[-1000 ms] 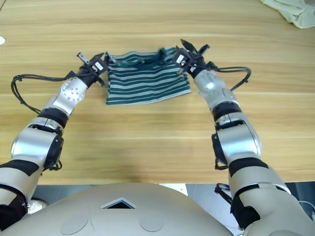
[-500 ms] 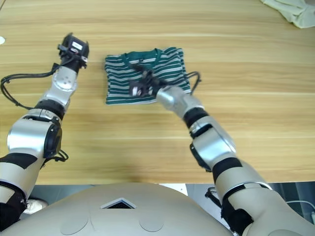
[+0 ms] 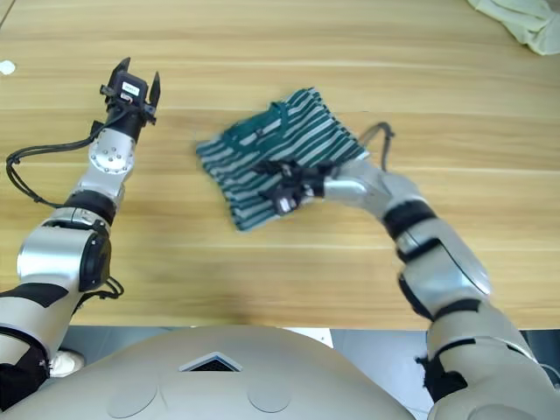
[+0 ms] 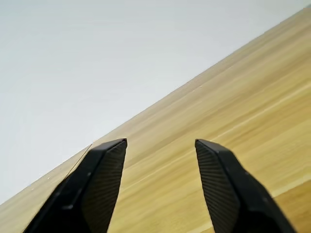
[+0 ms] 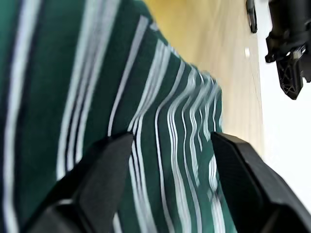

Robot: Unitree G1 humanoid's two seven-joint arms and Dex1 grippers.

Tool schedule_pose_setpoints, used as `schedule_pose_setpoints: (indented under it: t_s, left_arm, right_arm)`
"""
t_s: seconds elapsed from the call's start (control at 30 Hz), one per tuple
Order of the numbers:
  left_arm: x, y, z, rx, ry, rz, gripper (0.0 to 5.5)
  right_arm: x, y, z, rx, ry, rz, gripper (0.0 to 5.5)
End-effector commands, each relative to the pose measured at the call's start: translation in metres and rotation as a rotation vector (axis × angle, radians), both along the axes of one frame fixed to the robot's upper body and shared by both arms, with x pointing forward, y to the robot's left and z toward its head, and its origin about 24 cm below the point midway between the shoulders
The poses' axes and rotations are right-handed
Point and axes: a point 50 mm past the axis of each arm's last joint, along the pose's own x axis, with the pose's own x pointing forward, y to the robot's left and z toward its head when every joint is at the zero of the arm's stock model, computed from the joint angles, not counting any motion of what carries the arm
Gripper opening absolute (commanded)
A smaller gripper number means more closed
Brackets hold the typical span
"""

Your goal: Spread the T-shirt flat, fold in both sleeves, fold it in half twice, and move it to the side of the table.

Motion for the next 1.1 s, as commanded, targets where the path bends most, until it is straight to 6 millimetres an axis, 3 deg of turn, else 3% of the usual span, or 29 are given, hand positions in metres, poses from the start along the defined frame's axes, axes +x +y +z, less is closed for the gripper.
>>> schedule_pose_setpoints:
  t_s: [0.03,0.13,0.2,0.3,0.4,0.5,0.6,0.67,0.73,0.8,0.93,1.1]
  left_arm:
    - [0.004,-0.012,0.012,0.166,-0.027,-0.149,2.61]
    - [0.005,-0.028,0.014,0.246,-0.048,-0.242,2.61]
    - [0.004,-0.044,0.012,0.287,-0.054,-0.323,2.61]
    - [-0.007,-0.072,0.006,0.330,-0.072,-0.517,2.61]
    - [-0.020,-0.101,0.002,0.346,-0.090,-0.726,2.61]
    - [-0.032,-0.129,-0.002,0.322,-0.079,-0.897,2.61]
    - [-0.056,-0.161,-0.023,0.380,0.000,-1.102,2.61]
    - [-0.061,-0.168,-0.038,0.488,0.044,-1.122,2.61]
    - [-0.057,-0.159,-0.053,0.671,0.061,-1.044,2.61]
    - [-0.051,-0.134,-0.063,0.774,0.086,-0.934,2.61]
    - [-0.061,-0.082,-0.077,0.795,0.135,-0.855,2.61]
    - [-0.090,-0.053,-0.085,0.712,0.141,-0.883,2.61]
  right_arm:
    - [-0.059,-0.090,0.001,-0.197,0.127,-0.206,2.98]
    - [-0.042,-0.101,0.024,-0.117,0.025,-0.369,2.98]
    - [-0.031,-0.082,0.038,0.056,-0.029,-0.384,2.98]
    - [-0.015,-0.052,0.071,0.465,-0.084,-0.405,2.98]
    - [-0.001,-0.054,0.092,0.778,-0.082,-0.519,2.98]
    - [0.010,-0.059,0.099,0.906,-0.073,-0.594,2.98]
    - [0.022,-0.067,0.103,0.922,-0.120,-0.690,2.98]
    - [0.027,-0.070,0.103,0.912,-0.137,-0.737,2.98]
    - [0.030,-0.071,0.100,0.885,-0.140,-0.763,2.98]
    - [0.030,-0.071,0.094,0.848,-0.135,-0.782,2.98]
    - [0.030,-0.073,0.082,0.778,-0.115,-0.805,2.98]
    - [0.030,-0.071,0.073,0.708,-0.101,-0.803,2.98]
